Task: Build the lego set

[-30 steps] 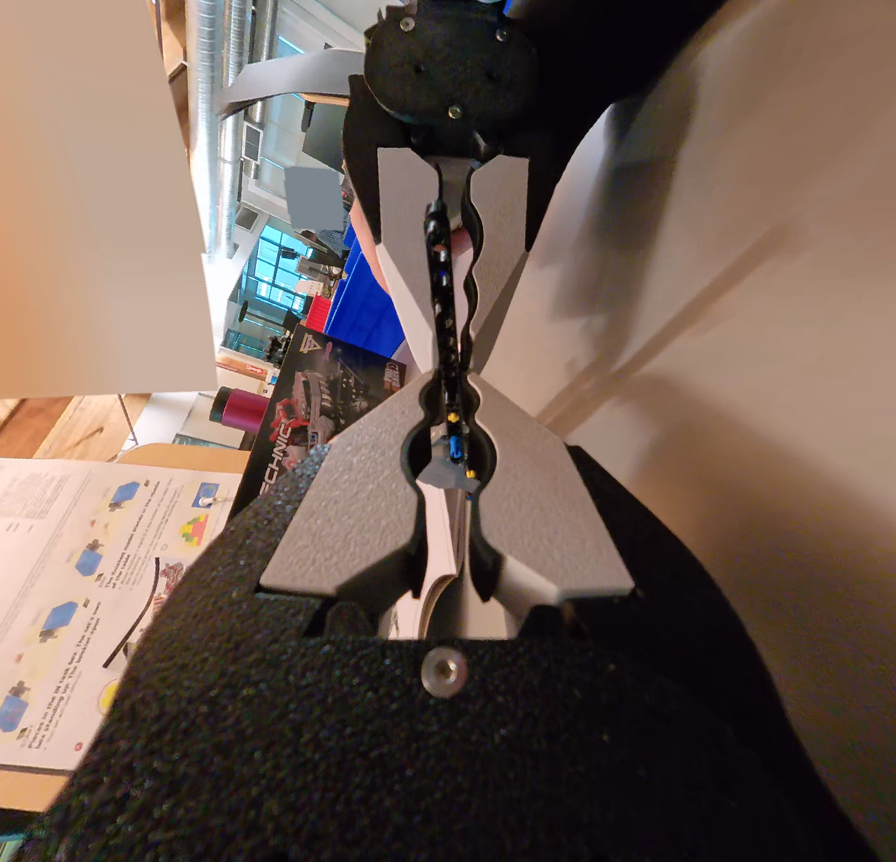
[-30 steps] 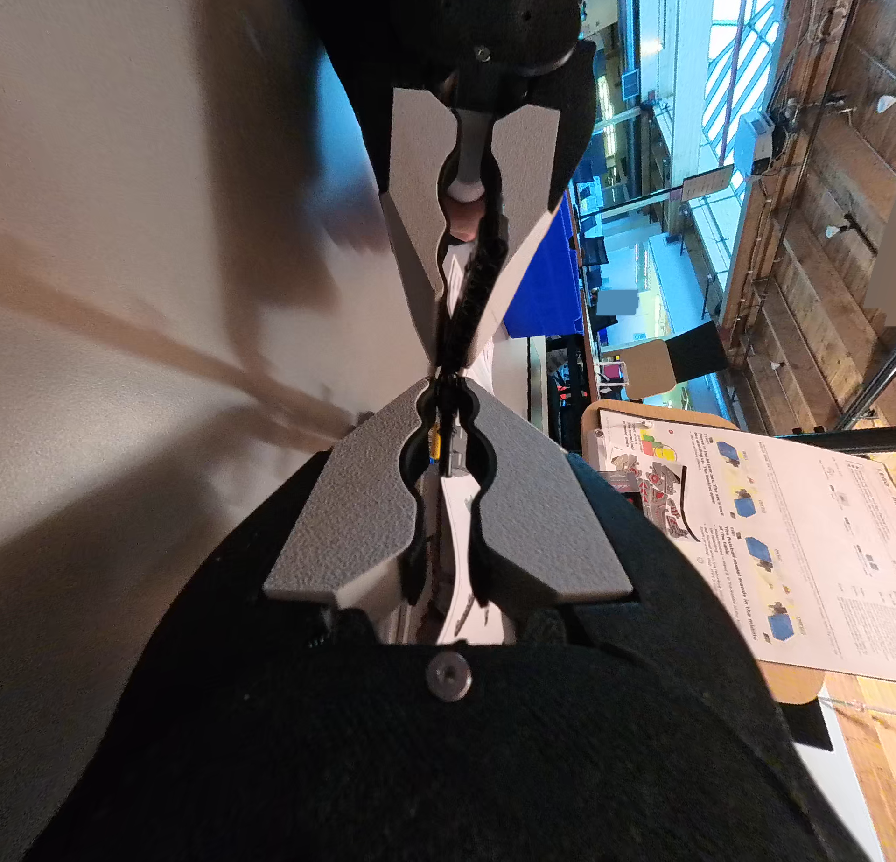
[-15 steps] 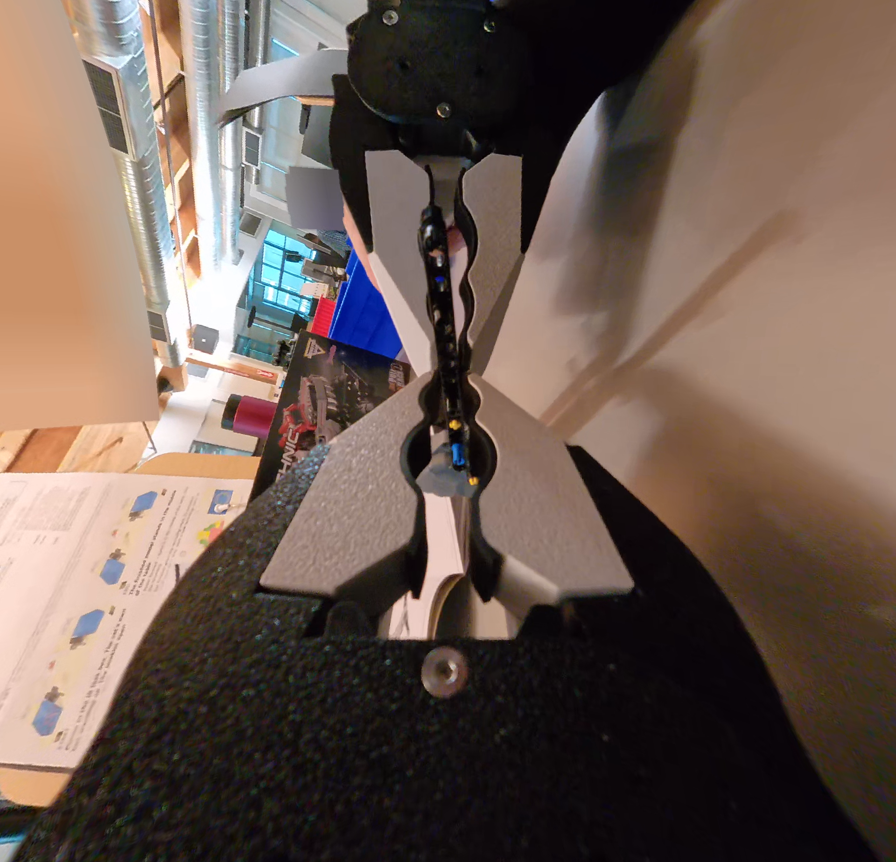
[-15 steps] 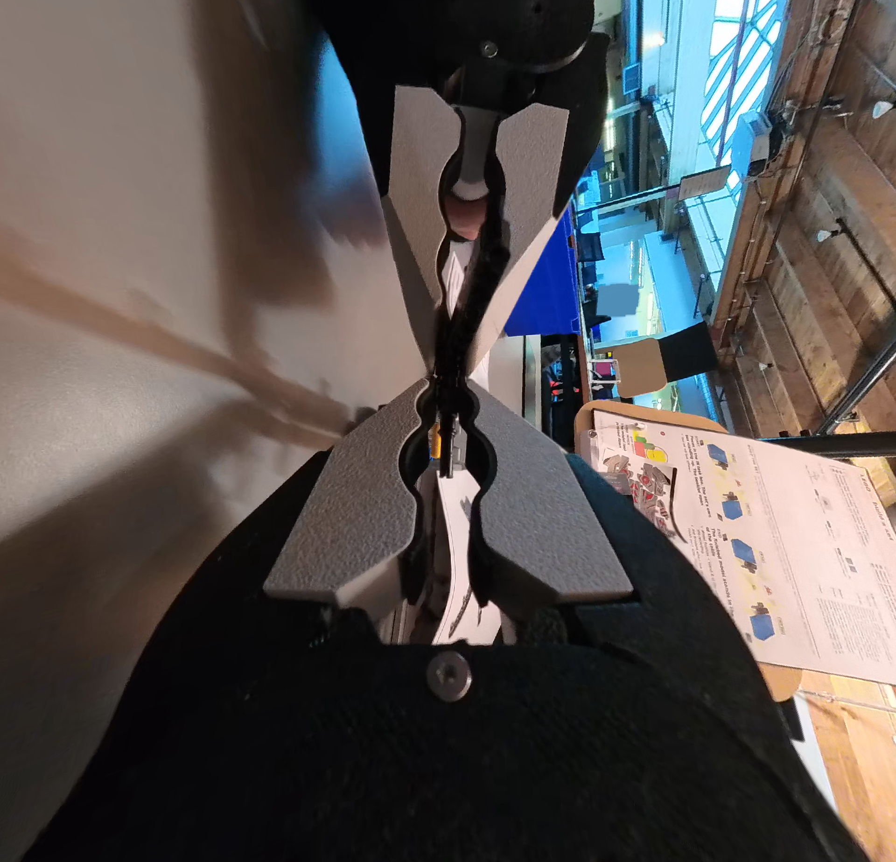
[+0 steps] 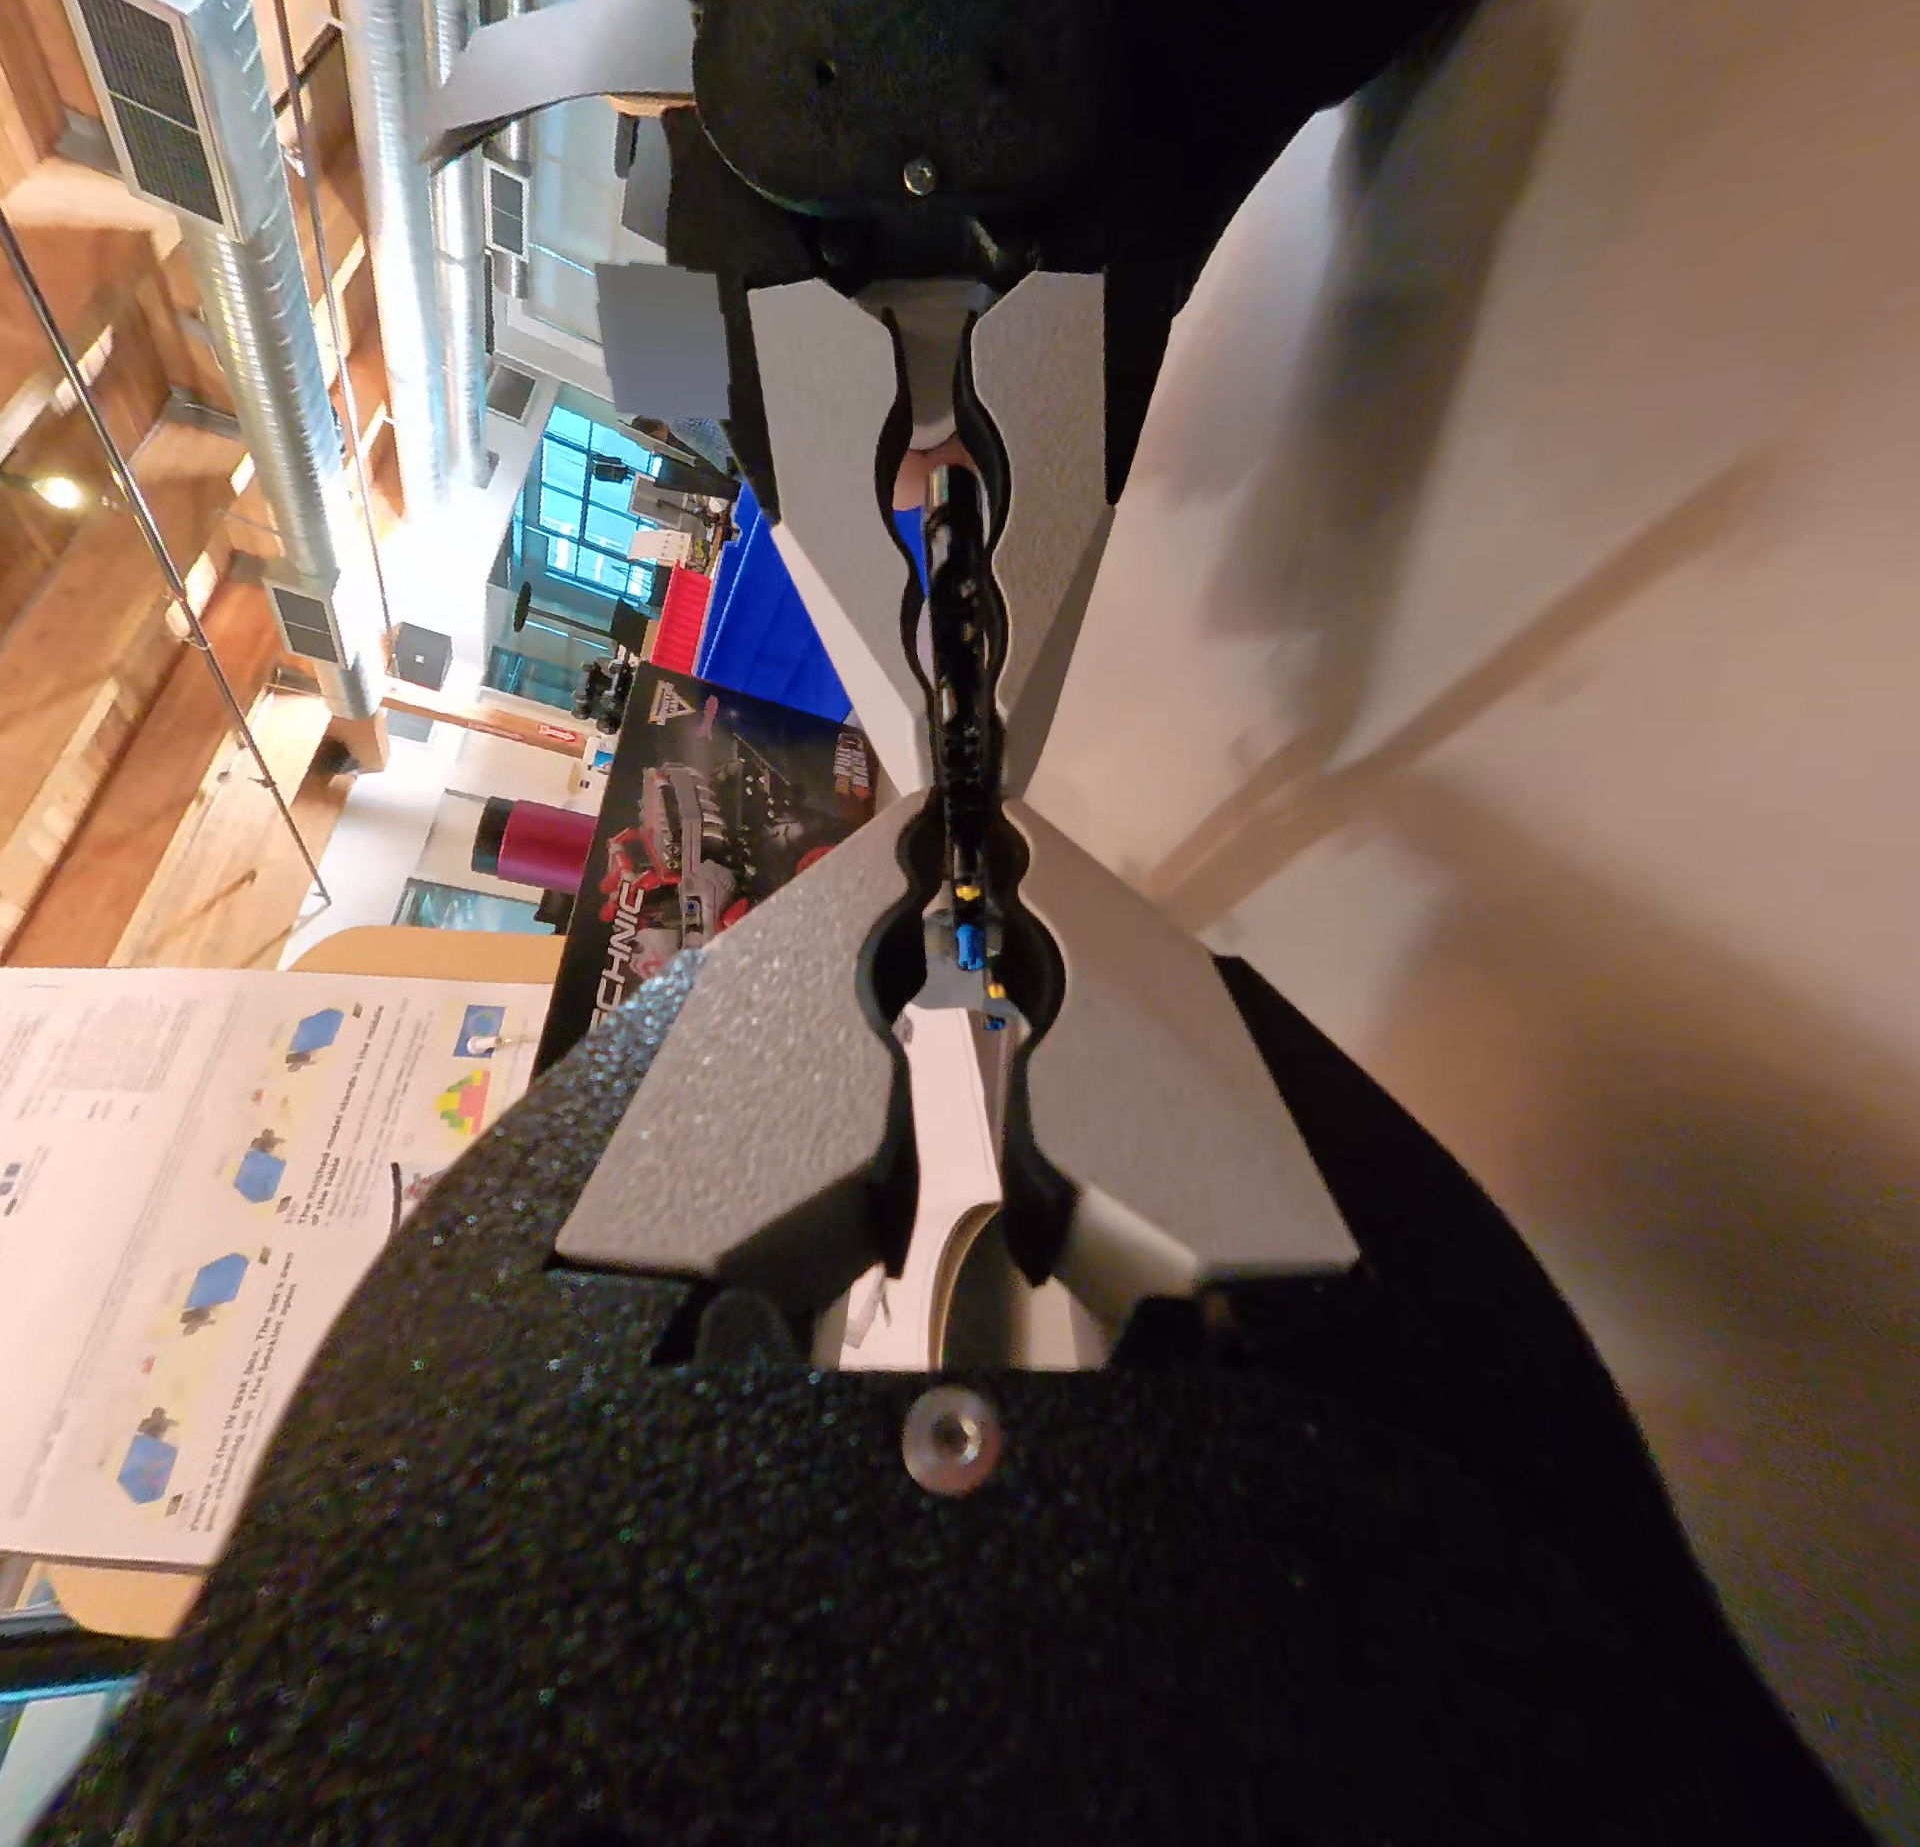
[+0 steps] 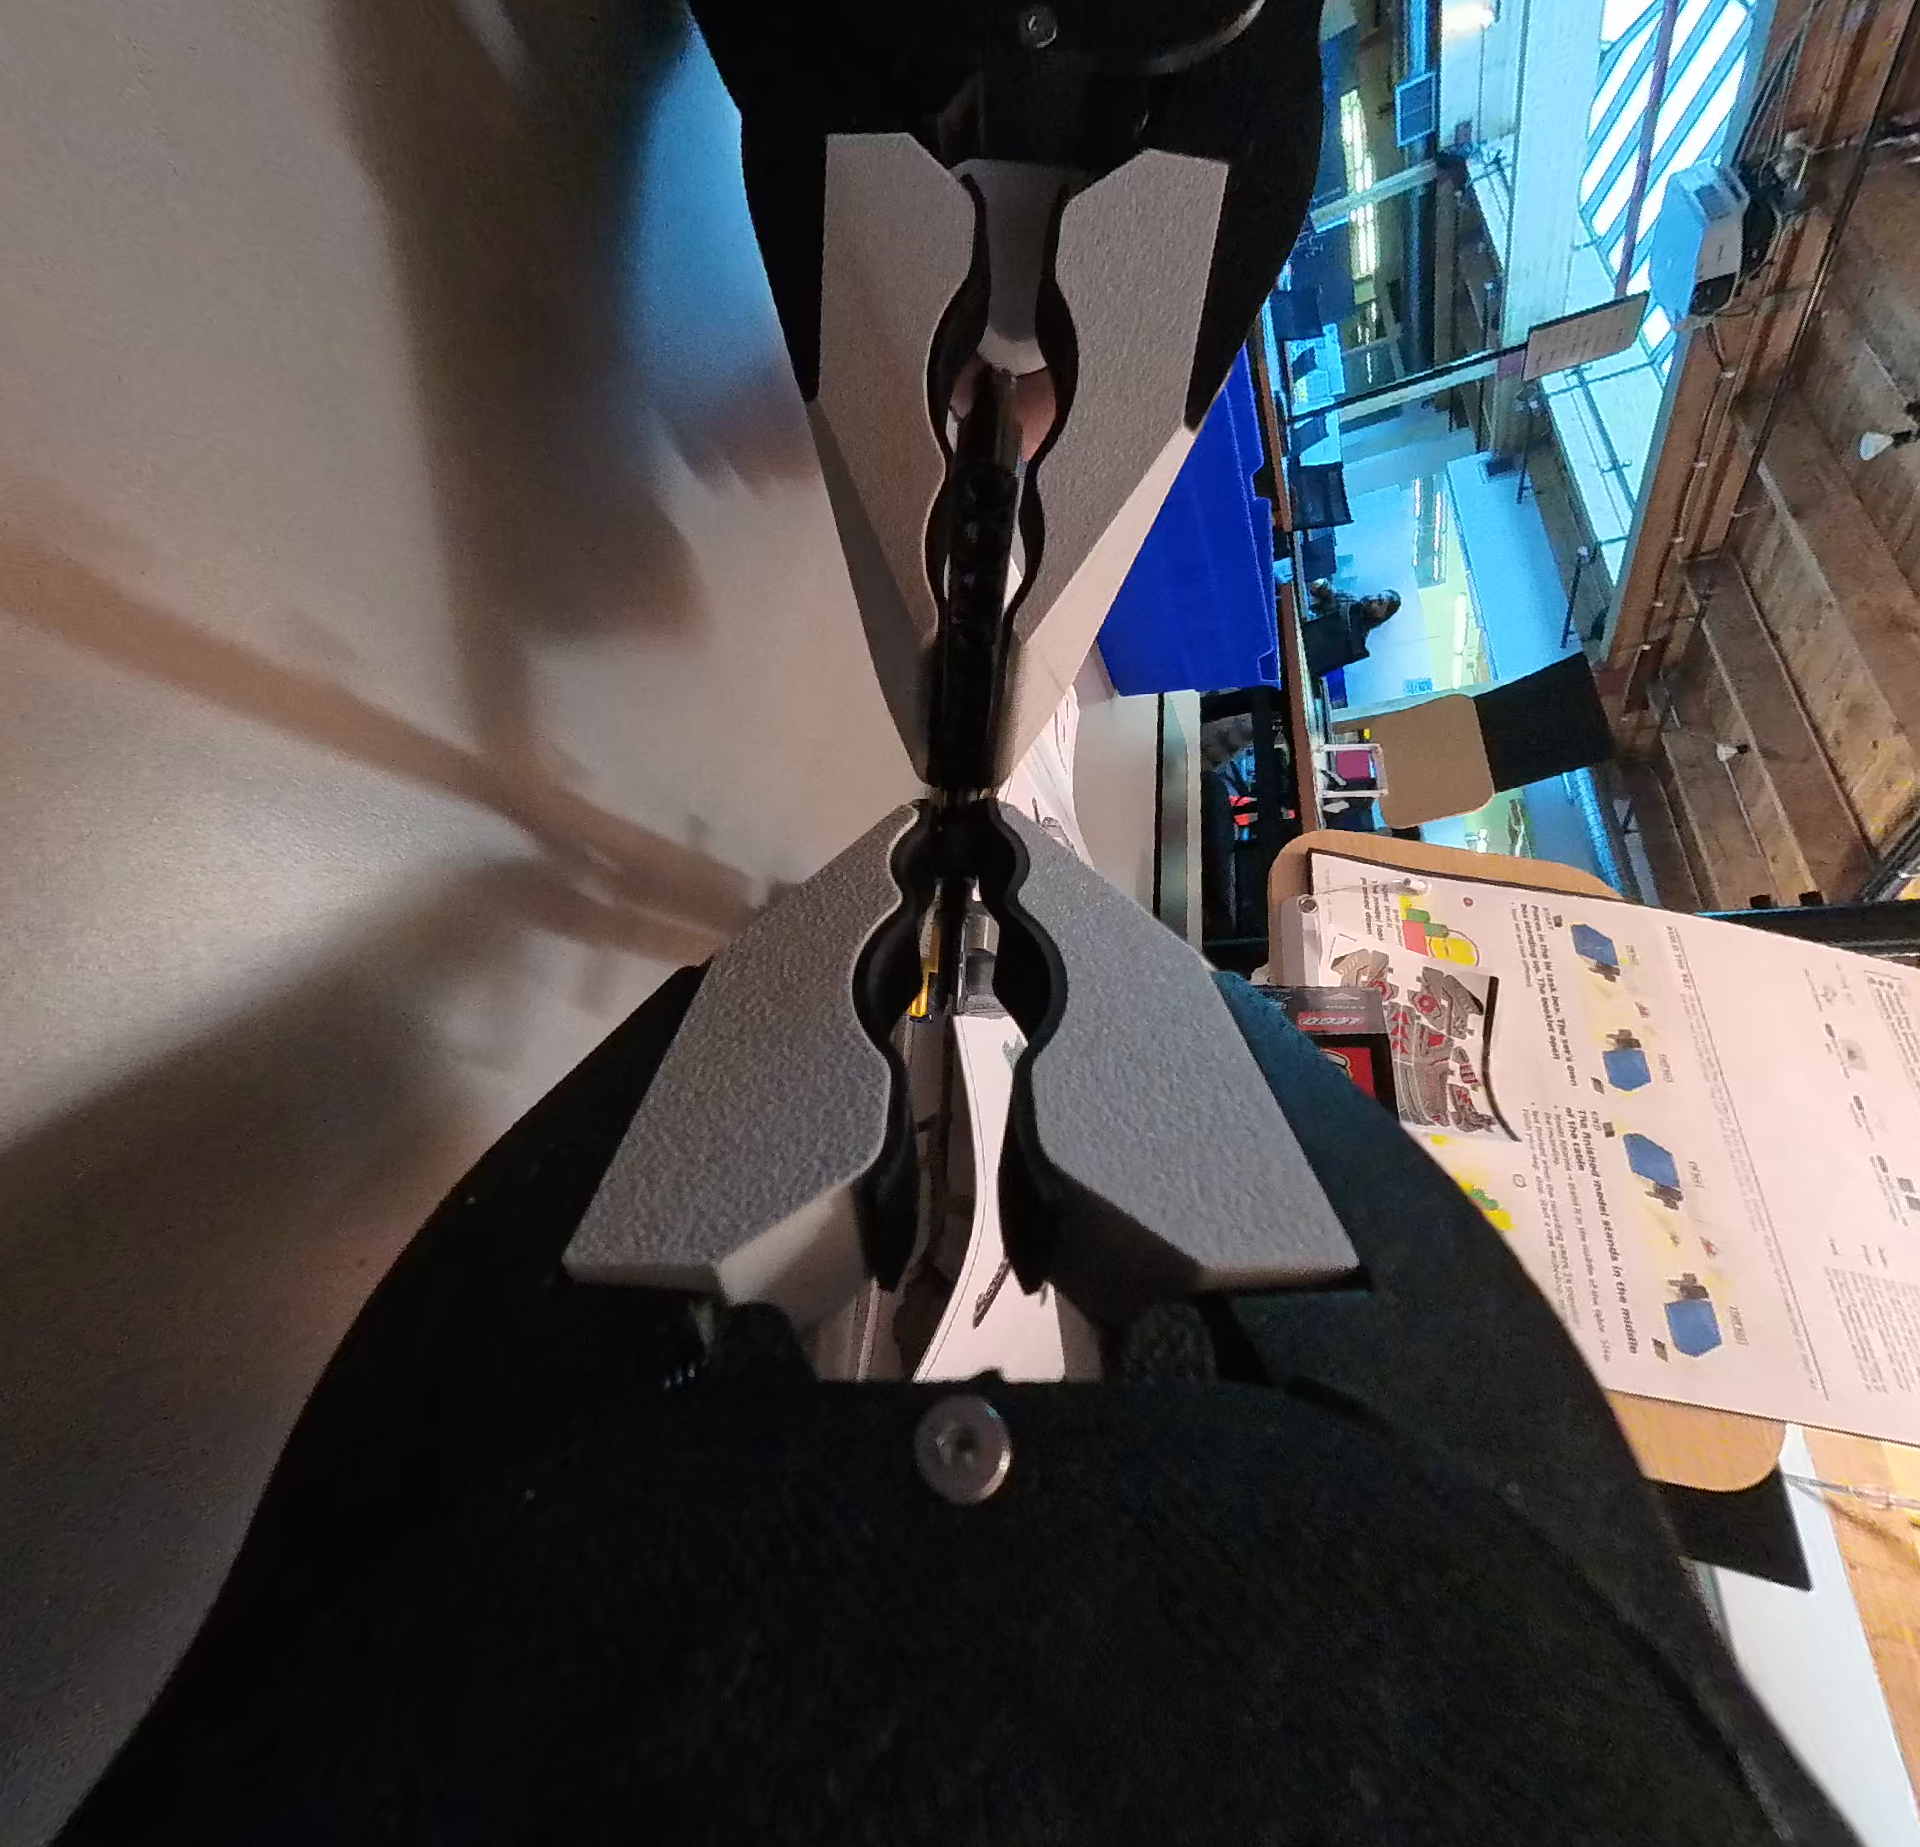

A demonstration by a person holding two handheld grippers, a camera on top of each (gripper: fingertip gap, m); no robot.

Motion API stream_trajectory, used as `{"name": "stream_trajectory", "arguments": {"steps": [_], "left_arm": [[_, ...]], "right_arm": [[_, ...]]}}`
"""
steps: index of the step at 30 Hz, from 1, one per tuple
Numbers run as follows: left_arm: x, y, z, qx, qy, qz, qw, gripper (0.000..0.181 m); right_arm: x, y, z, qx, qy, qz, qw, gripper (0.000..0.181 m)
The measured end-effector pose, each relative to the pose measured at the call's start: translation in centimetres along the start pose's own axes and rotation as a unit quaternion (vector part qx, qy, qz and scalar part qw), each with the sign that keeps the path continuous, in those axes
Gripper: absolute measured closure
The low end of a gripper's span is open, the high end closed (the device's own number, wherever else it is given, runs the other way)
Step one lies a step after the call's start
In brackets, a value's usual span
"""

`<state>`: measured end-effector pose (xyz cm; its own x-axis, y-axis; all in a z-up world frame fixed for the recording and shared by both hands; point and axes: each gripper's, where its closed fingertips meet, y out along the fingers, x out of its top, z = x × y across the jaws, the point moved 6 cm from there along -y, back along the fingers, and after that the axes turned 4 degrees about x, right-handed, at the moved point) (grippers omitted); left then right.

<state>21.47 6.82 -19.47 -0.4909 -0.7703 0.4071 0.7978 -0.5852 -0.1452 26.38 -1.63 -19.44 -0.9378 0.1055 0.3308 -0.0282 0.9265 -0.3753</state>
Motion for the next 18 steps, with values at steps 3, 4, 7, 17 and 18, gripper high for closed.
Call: {"name": "stream_trajectory", "arguments": {"steps": [3,4,7,17,18], "left_arm": [[-0.1,0.0,-0.1,-0.003,-0.005,-0.005,1.000,0.176],[-0.1,0.0,0.0,-0.003,-0.013,-0.009,1.000,0.176],[-0.2,-0.1,0.0,0.007,-0.024,-0.026,0.999,0.177],[-1.2,-0.3,0.0,0.005,-0.033,-0.021,0.999,0.172],[-1.2,-0.3,0.0,0.005,-0.033,-0.022,0.999,0.172]], "right_arm": [[0.0,0.0,0.1,0.006,0.003,-0.001,1.000,0.176],[0.0,-0.1,0.0,0.006,0.008,-0.003,1.000,0.176],[0.2,0.0,-0.1,0.002,0.027,-0.010,1.000,0.176],[-0.2,-0.2,-0.4,-0.006,0.050,-0.027,0.998,0.176],[-0.2,-0.2,-0.3,-0.006,0.050,-0.028,0.998,0.177]]}}
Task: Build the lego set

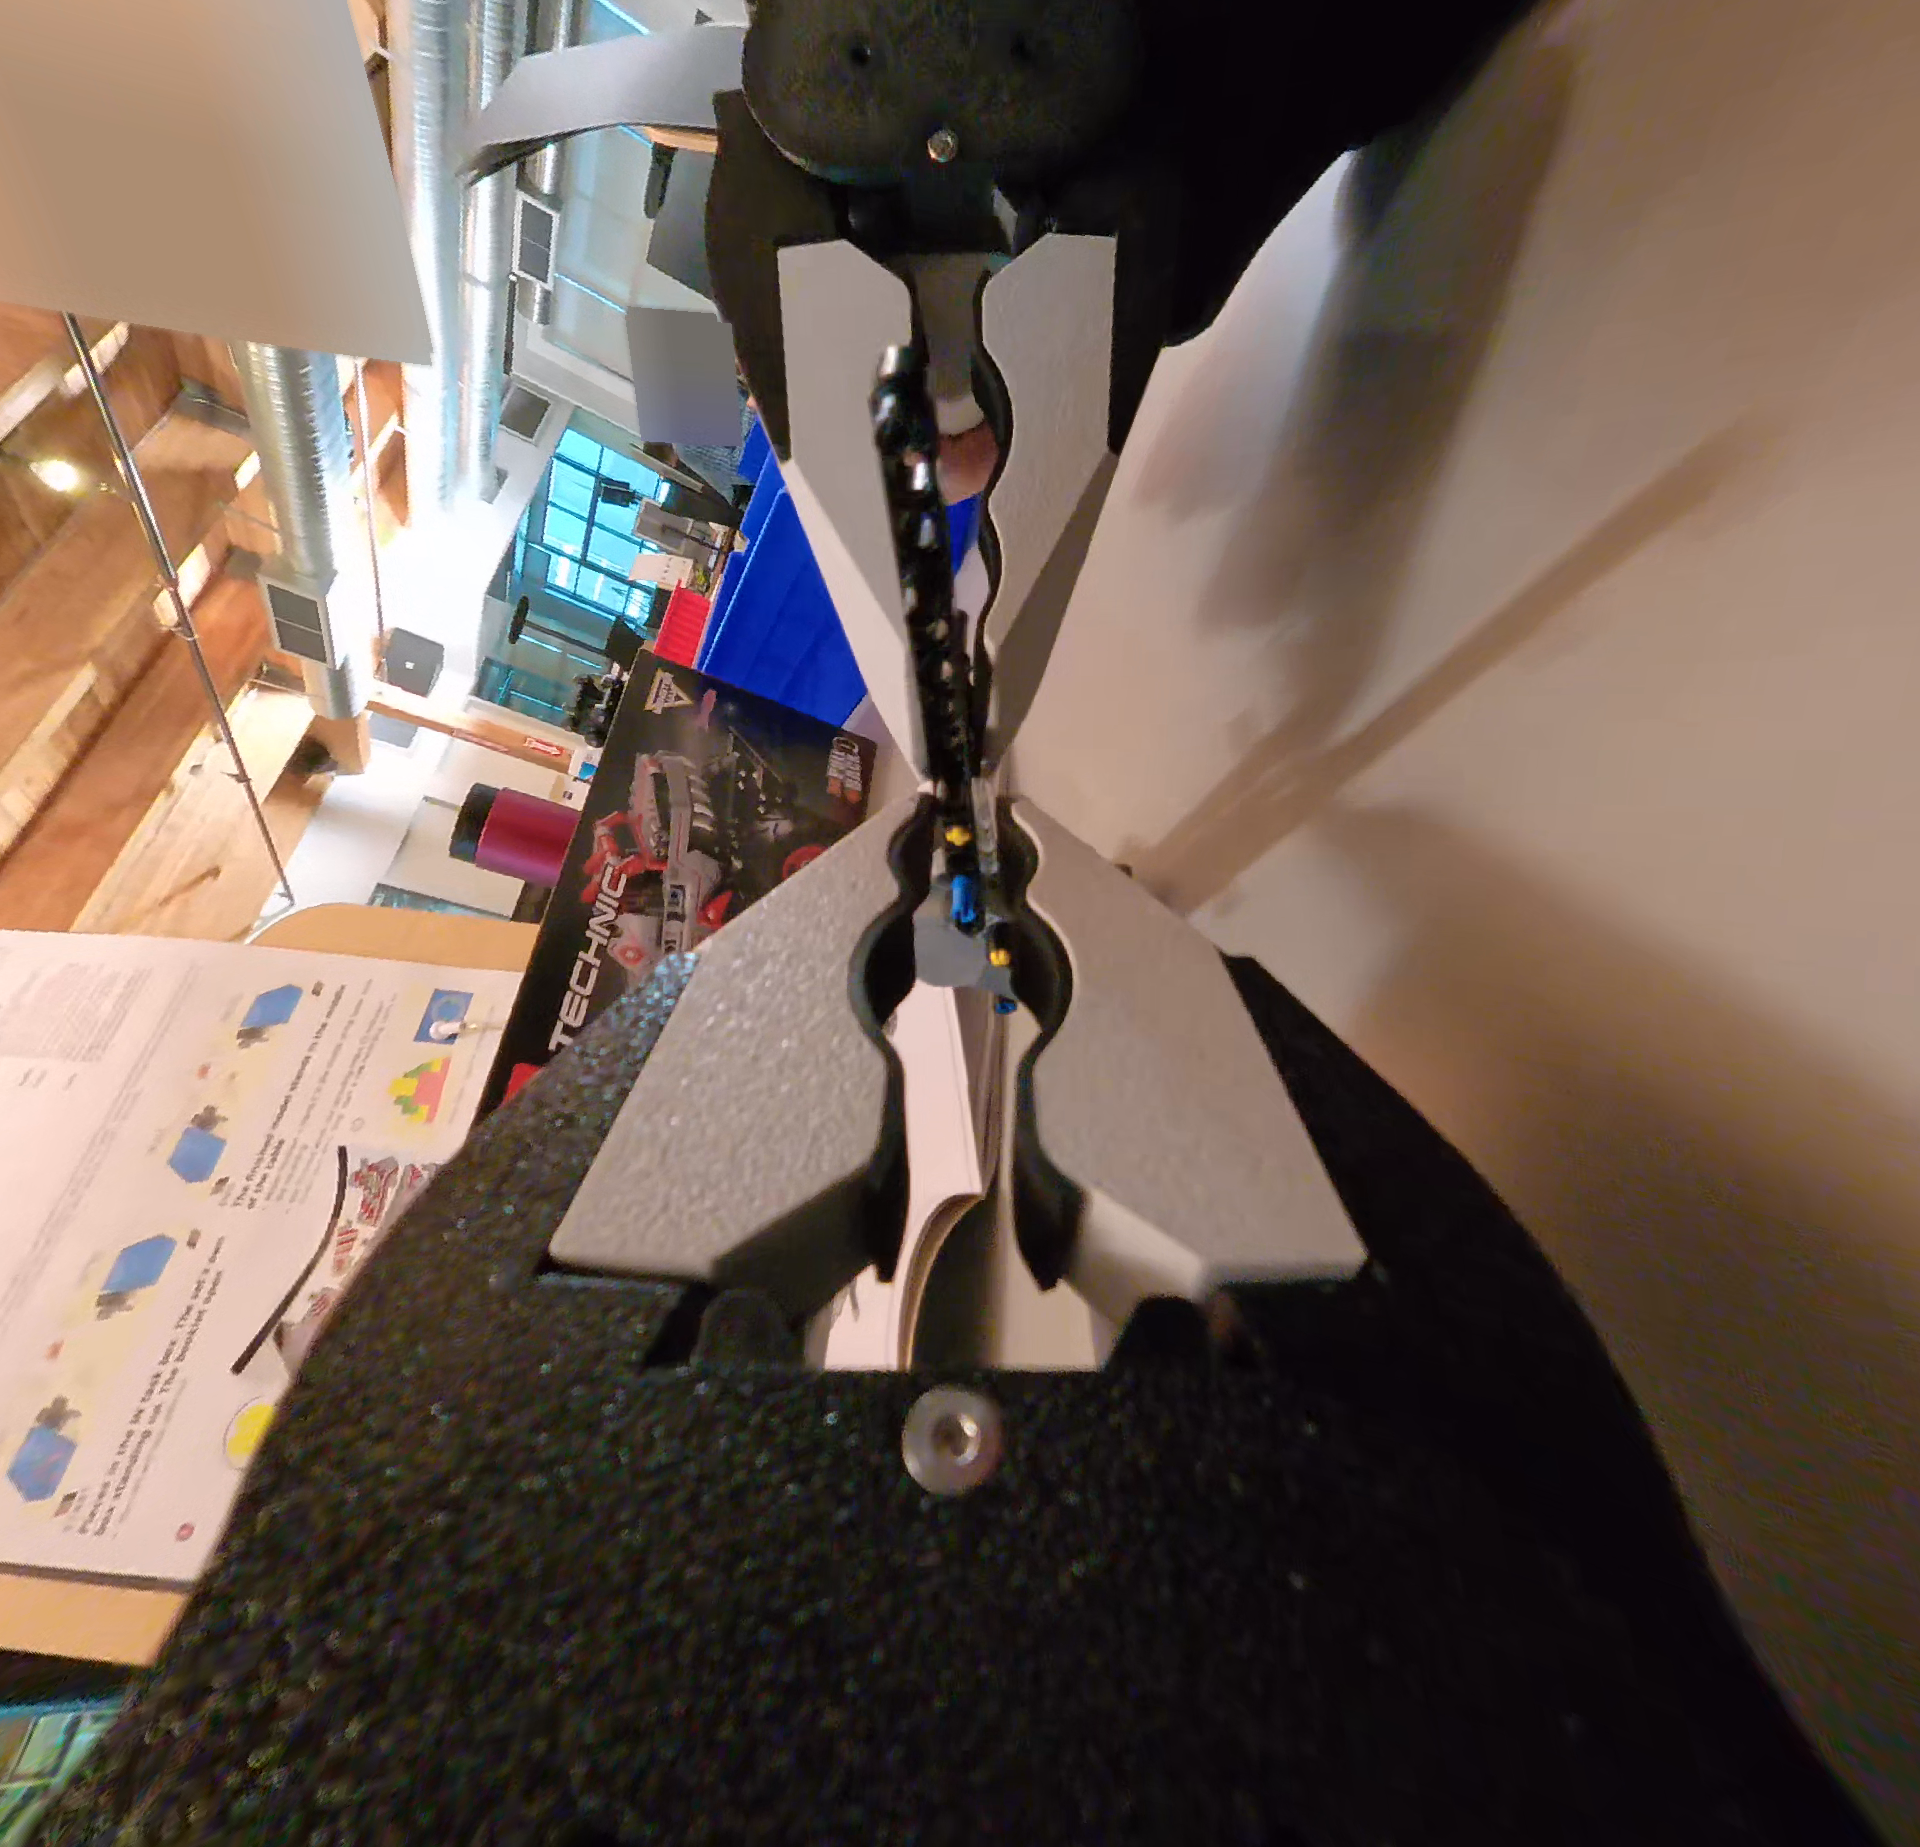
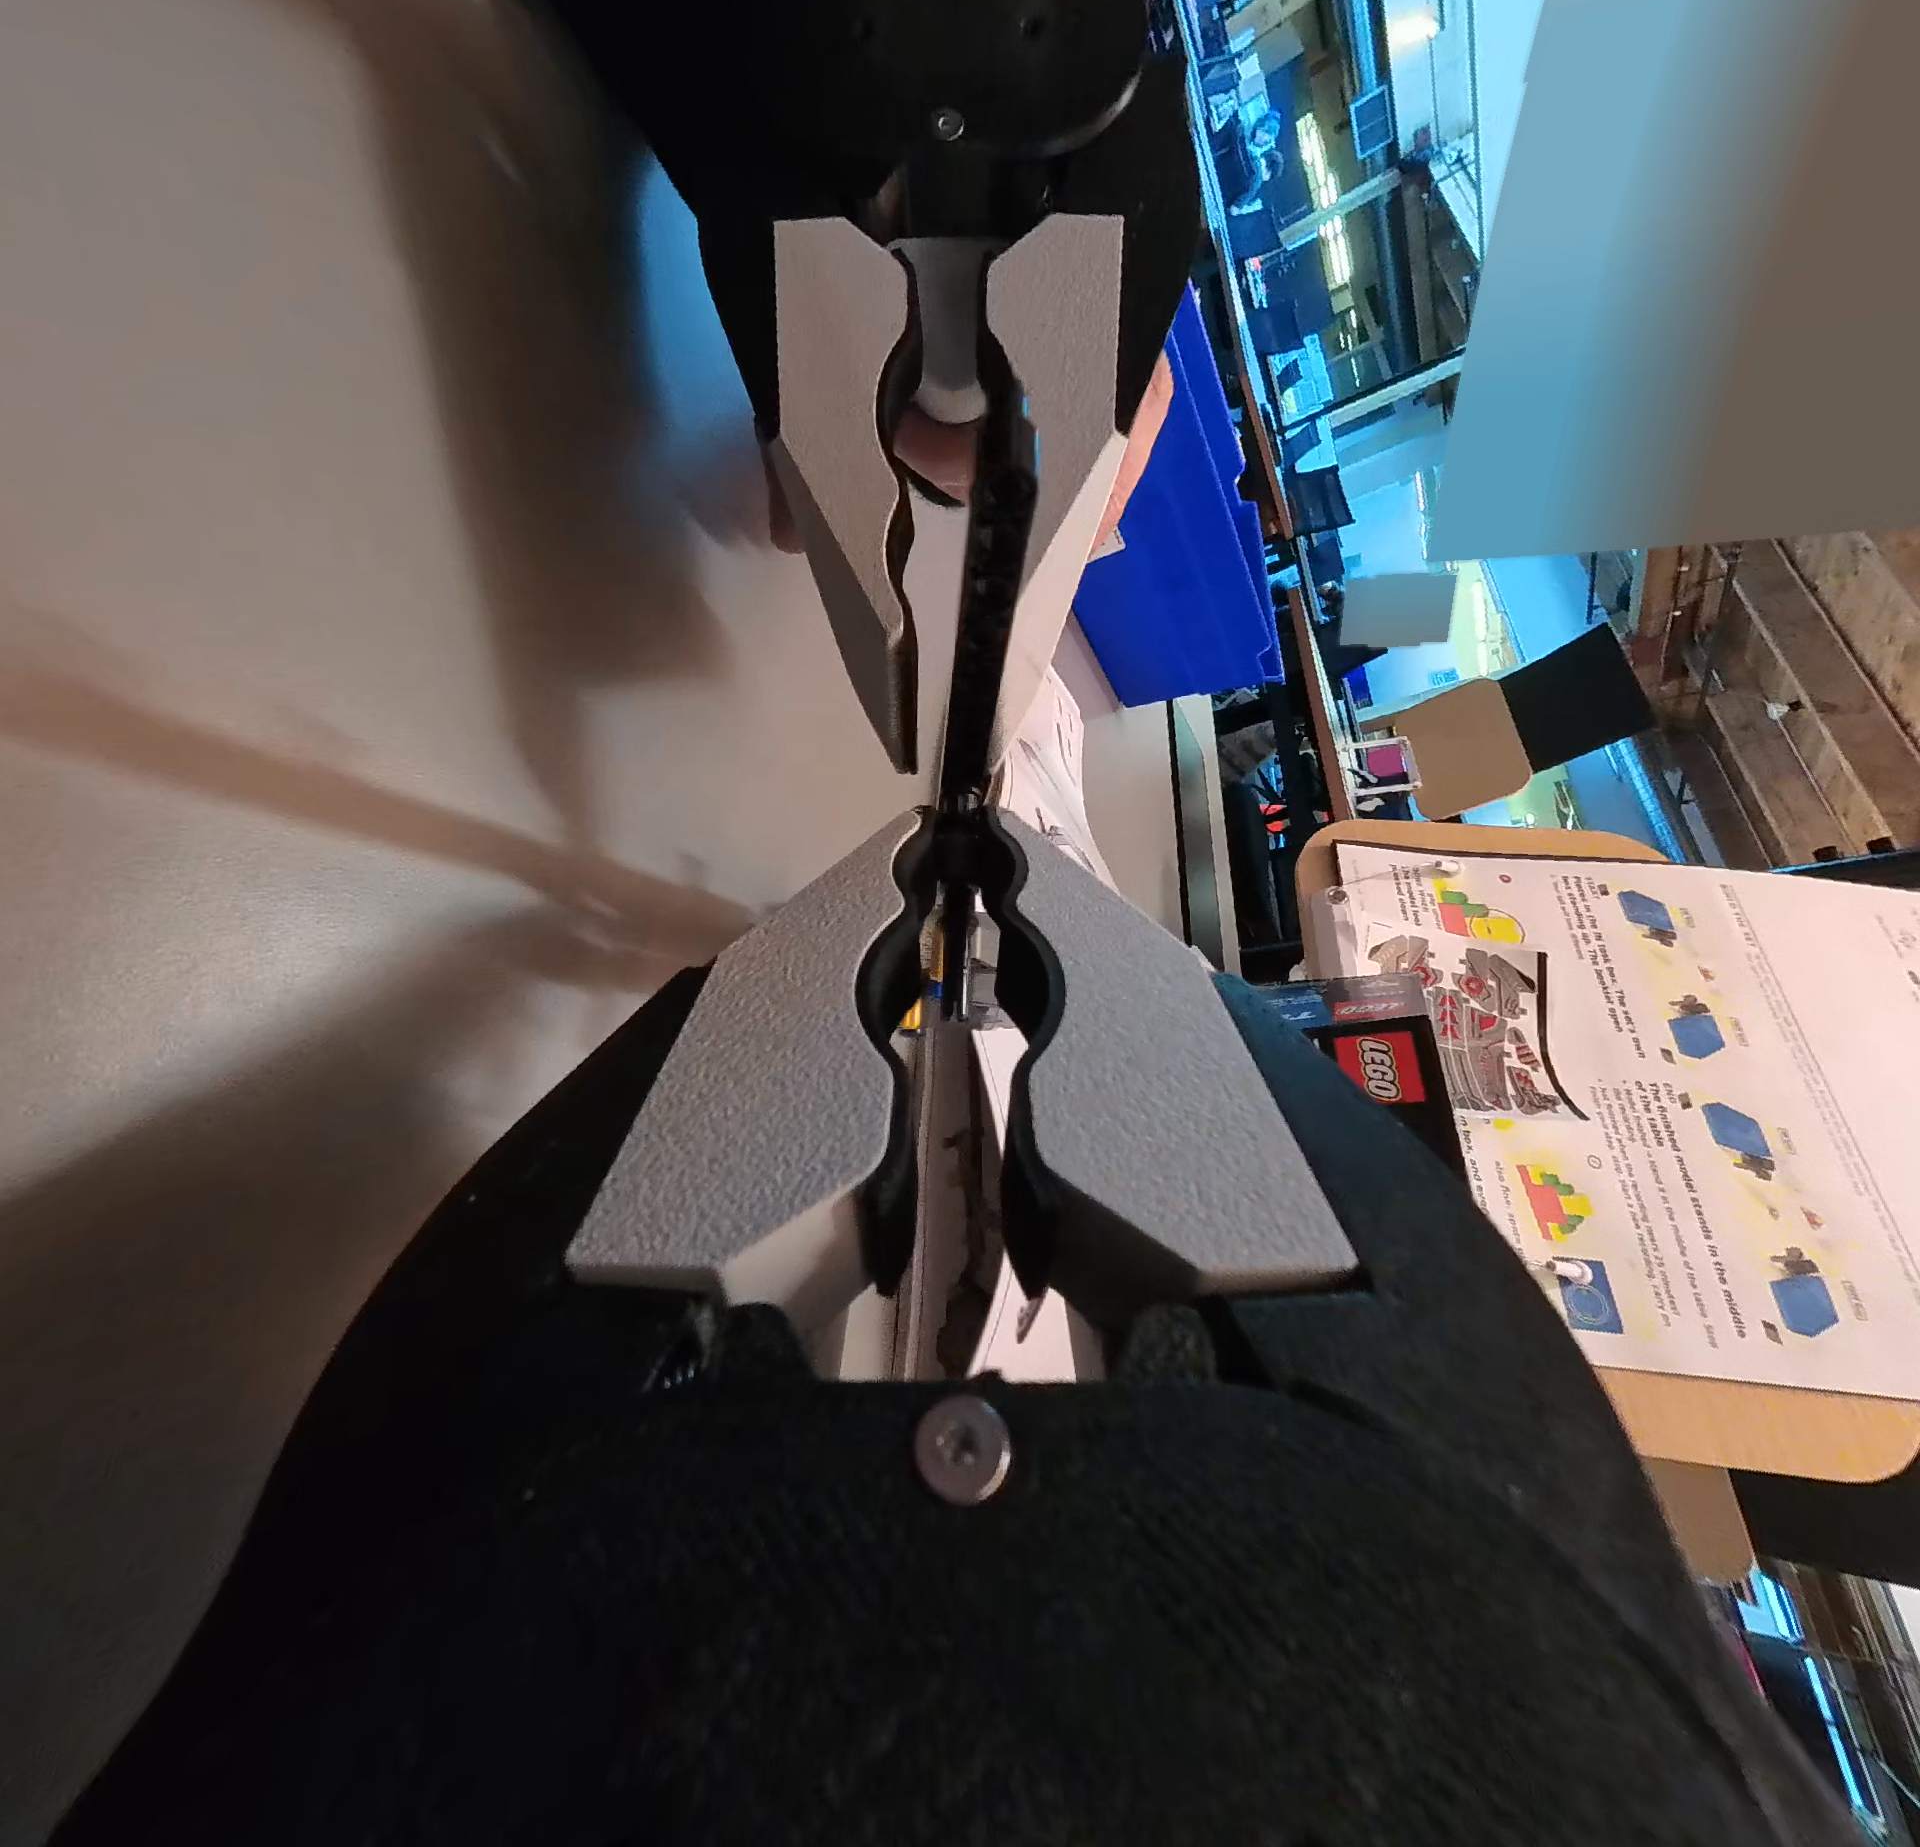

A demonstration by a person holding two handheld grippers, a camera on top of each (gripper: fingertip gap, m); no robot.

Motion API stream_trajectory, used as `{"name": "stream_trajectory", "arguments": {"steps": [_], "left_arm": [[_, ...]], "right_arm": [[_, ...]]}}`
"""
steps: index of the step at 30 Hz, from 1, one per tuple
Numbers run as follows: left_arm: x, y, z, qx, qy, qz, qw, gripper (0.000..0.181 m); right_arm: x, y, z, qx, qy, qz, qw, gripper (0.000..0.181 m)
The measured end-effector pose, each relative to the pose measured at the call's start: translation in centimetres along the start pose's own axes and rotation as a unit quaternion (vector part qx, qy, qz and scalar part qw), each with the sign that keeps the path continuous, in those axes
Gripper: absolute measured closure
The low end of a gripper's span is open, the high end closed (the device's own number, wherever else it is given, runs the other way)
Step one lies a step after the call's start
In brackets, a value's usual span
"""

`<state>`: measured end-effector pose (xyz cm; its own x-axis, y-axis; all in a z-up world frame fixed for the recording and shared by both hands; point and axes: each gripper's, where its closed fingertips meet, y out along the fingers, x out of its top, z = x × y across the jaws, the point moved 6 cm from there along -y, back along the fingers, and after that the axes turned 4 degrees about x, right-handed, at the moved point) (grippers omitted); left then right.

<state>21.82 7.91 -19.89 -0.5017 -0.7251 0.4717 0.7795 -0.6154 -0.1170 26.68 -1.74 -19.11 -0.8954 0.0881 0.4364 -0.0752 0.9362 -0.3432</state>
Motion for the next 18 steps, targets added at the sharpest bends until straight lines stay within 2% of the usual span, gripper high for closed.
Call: {"name": "stream_trajectory", "arguments": {"steps": [9,12,15,18], "left_arm": [[0.39,0.03,-0.34,-0.020,-0.022,-0.009,1.000,0.176],[0.57,0.00,-0.28,-0.023,-0.035,-0.014,0.999,0.176],[0.56,0.03,-0.38,-0.023,-0.025,-0.011,0.999,0.176],[0.54,0.01,-0.38,-0.019,-0.015,-0.009,1.000,0.176]], "right_arm": [[0.44,0.34,0.56,0.015,-0.005,-0.013,1.000,0.177],[0.82,0.19,0.57,-0.011,-0.037,-0.022,0.999,0.171],[0.88,0.25,0.75,0.000,-0.048,-0.009,0.999,0.176],[0.91,0.35,0.55,0.011,-0.022,-0.002,1.000,0.176]]}}
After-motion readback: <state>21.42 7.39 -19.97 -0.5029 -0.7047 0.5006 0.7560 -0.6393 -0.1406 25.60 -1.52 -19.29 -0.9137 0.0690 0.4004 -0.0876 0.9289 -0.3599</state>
